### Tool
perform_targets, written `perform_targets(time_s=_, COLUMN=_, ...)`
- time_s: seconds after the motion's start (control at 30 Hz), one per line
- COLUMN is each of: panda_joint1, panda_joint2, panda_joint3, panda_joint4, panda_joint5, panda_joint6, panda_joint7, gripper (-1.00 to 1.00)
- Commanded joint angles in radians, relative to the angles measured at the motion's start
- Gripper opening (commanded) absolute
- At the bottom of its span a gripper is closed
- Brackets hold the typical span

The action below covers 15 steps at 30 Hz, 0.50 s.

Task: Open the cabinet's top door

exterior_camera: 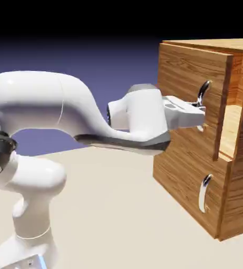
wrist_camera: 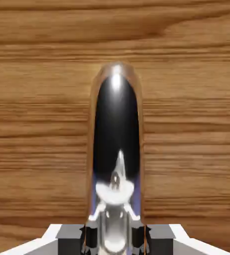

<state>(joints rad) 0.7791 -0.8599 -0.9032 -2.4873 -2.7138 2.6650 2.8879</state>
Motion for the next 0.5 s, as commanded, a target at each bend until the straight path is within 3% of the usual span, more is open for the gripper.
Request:
perform_targets(time_s=0.0, panda_joint1=-0.036, panda_joint2=-0.002, panda_joint3=0.034, panda_joint4=-0.025, panda_joint5=0.026, panda_joint6=-0.014, panda_joint7=-0.001, gripper=-1.0)
perform_targets(time_s=0.47, panda_joint1=-0.508, panda_joint2=-0.068, panda_joint3=0.537, panda_joint4=-0.273, panda_joint5=0.372, panda_joint6=-0.095, panda_joint7=0.009, gripper=-1.0)
